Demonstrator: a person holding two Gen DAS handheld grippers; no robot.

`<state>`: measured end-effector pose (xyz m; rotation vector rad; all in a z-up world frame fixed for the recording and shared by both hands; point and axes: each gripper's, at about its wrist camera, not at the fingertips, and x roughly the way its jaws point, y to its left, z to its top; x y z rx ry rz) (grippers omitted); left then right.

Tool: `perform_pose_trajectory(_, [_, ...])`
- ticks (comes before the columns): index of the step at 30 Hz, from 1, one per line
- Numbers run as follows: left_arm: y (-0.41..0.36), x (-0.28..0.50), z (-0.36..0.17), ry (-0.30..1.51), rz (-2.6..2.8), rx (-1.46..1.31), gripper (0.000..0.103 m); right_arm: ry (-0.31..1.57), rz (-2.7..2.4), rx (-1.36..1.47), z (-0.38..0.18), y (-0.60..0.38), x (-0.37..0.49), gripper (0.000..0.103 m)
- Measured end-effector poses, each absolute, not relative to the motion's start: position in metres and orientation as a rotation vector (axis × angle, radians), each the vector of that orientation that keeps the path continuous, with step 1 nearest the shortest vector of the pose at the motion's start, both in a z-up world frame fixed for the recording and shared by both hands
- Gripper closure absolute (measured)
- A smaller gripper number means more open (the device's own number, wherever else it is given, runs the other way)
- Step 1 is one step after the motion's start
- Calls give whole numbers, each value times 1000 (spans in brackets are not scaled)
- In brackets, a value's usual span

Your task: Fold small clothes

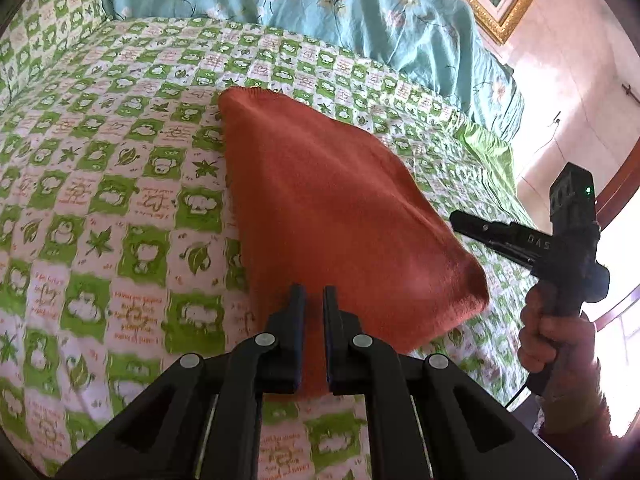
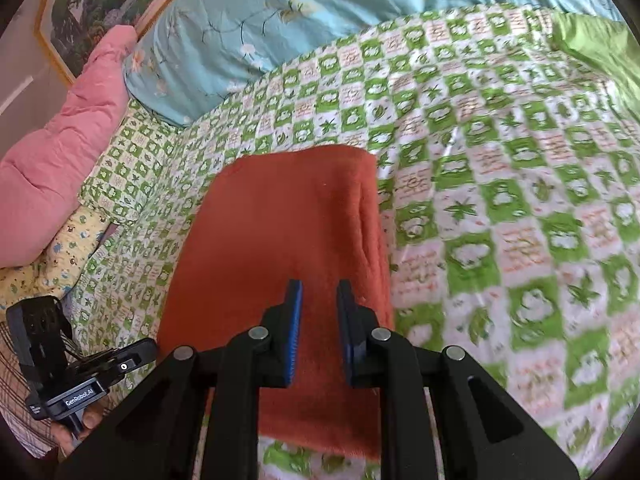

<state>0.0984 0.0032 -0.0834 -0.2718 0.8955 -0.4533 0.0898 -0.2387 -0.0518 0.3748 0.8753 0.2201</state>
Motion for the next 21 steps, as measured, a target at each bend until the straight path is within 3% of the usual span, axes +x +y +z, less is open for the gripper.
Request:
perform_pose_trajectory(10, [-9, 152, -96, 963, -421, -217, 94, 963, 201, 366, -79, -243, 117, 85])
perform_pose_trajectory(16, [-11, 155, -102, 965, -429, -201, 94, 991, 187, 389, -97, -252, 123, 96])
perform_pose_trajectory(21, [1, 136, -90, 941, -459, -263, 94, 959, 195, 398, -80, -253, 108, 92])
